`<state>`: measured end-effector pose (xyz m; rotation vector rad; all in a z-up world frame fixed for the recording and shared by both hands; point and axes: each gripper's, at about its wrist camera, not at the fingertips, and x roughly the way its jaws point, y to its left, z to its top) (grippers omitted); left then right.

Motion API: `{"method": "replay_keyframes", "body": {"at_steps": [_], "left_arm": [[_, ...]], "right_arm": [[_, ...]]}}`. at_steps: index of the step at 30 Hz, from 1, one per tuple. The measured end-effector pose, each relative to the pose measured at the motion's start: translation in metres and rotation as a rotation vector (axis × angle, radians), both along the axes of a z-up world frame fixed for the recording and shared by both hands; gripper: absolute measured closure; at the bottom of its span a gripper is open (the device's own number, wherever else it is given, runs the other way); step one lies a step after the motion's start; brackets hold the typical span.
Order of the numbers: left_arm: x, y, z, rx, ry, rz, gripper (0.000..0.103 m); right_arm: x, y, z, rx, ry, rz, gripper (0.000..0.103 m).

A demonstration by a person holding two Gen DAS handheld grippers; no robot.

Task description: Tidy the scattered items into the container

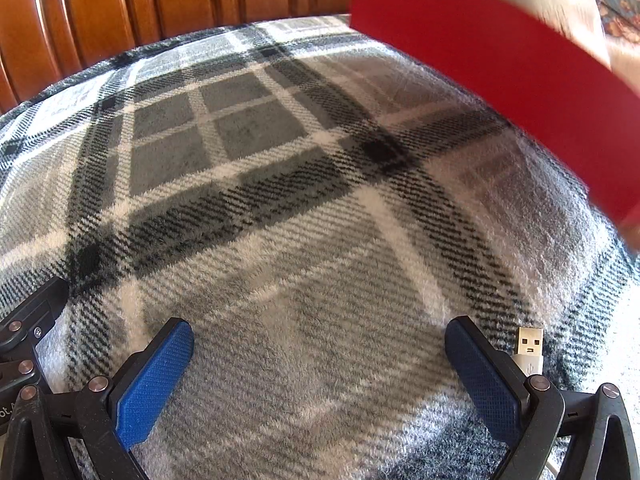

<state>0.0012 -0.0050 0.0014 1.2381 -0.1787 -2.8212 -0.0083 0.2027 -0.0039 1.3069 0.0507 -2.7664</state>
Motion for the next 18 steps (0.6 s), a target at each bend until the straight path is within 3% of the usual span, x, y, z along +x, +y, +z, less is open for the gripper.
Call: {"method": "replay_keyframes", "body": {"at_steps": [18], "left_arm": [[0.0029,0.0019,-0.0008,-0.002,0.003,-0.001,0.0]], "right_arm": [[0.0008,0.0016,0.0015,-0.001,0.0,-0.002,0.0]]}}
